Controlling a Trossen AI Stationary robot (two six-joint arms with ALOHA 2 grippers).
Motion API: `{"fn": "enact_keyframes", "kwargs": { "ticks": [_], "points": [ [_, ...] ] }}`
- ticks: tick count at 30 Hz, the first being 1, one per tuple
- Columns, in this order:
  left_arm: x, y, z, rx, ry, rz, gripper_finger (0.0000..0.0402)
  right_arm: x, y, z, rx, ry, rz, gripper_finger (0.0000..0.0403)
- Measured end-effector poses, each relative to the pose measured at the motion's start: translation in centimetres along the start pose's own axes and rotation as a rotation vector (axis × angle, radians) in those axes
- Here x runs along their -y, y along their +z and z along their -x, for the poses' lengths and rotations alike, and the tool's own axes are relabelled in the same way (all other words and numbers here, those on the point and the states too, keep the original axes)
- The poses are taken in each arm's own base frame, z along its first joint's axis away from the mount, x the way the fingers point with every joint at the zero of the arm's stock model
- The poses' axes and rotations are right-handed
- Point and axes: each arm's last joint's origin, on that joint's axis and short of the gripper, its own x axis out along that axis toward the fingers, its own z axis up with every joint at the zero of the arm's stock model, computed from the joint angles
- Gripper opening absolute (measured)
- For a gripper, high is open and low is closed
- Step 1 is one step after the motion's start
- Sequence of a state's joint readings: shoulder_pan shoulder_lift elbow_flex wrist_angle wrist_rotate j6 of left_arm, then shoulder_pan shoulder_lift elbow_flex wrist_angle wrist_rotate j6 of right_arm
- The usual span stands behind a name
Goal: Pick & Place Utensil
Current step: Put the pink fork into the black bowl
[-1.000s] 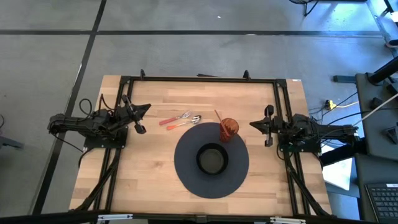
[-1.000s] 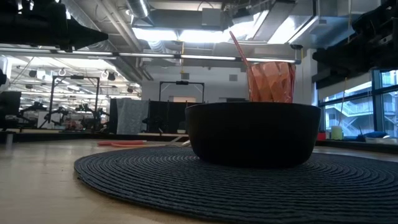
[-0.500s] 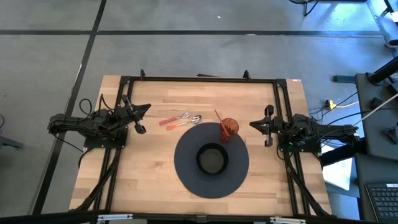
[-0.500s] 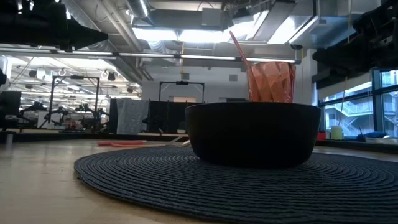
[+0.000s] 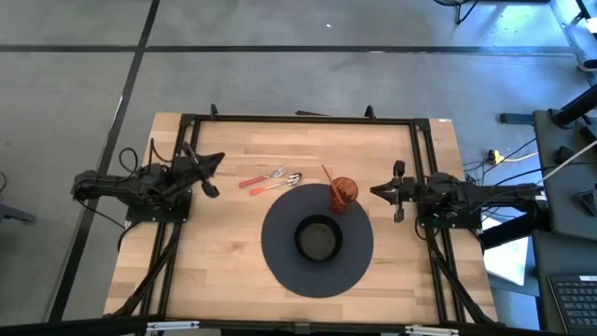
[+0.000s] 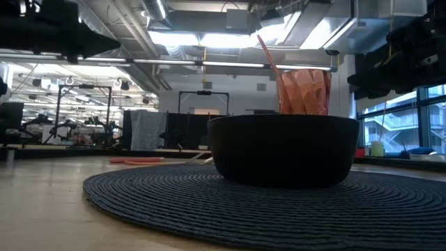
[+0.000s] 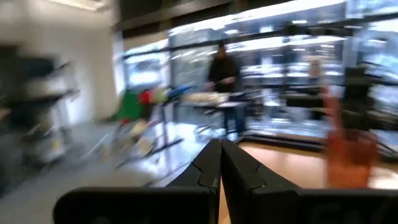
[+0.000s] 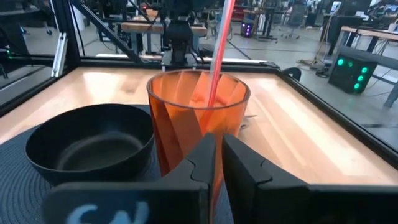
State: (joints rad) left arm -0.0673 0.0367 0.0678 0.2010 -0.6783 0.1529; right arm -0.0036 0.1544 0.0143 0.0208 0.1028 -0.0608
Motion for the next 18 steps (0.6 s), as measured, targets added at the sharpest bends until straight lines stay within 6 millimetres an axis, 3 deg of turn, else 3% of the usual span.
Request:
{"fn": "enact_keyframes", "kwargs": {
  "ticks": [3, 6, 10, 14, 18],
  "points": [
    [-0.1, -0.4, -0.2, -0.043, 0.124, 0.047, 0.0004, 0.0, -0.1, -0.1, -0.009, -0.001, -0.004, 0.0031],
    [0.2, -0.6, -0.6, -0.09, 0.124, 0.014, 0.0004, 0.0, 0.0, -0.1, -0.006, -0.001, -0.025, 0.0031],
    [0.9, 1.4, -1.8, -0.113, 0.14, 0.044, 0.0004, 0.0, 0.0, -0.1, -0.005, -0.001, -0.029, 0.0031],
    [1.8, 3.7, -4.1, -0.173, 0.196, -0.038, 0.0004, 0.0, 0.1, -0.1, 0.006, -0.002, -0.028, 0.0031],
    [2.3, 4.7, -7.3, -0.319, 0.276, -0.167, 0.0004, 0.0, 0.1, -0.1, 0.01, -0.002, -0.027, 0.0031]
  ]
}}
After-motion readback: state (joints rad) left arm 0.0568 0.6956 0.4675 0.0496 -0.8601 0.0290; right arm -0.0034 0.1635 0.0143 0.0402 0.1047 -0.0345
